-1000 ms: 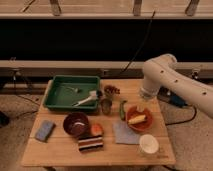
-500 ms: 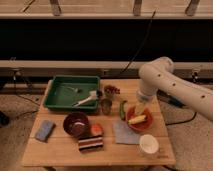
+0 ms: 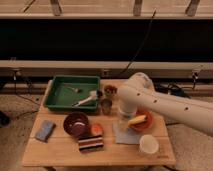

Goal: Place eraser in purple bowl

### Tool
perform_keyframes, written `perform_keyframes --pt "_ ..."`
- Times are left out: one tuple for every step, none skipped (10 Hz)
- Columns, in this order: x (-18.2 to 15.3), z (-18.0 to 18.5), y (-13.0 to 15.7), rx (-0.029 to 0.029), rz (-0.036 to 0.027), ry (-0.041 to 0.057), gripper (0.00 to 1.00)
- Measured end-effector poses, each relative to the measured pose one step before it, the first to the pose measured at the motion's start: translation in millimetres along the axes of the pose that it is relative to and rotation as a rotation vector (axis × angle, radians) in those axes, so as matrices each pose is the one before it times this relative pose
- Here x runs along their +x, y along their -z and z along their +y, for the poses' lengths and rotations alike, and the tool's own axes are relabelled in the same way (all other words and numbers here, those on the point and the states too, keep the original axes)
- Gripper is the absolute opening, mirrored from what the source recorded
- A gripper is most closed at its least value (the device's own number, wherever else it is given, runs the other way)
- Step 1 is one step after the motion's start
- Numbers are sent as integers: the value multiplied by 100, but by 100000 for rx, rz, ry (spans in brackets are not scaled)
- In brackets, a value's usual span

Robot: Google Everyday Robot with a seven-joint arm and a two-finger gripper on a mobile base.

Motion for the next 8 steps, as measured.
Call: perform_keyframes --pt "-1062 1362 -1044 -2058 -461 3159 62" --pt "-757 1113 -879 -2204 -466 2704 62" --pt "-396 801 -699 -1774 -387 2258 62" --pt "-344 666 -605 -1278 -398 1498 62" --pt "-270 354 -451 -810 -280 957 62" --pt "-459 440 -635 -1114 -501 1311 62" --pt "-382 372 -544 -837 -264 1082 62" --pt "-365 255 -477 -801 -339 871 62"
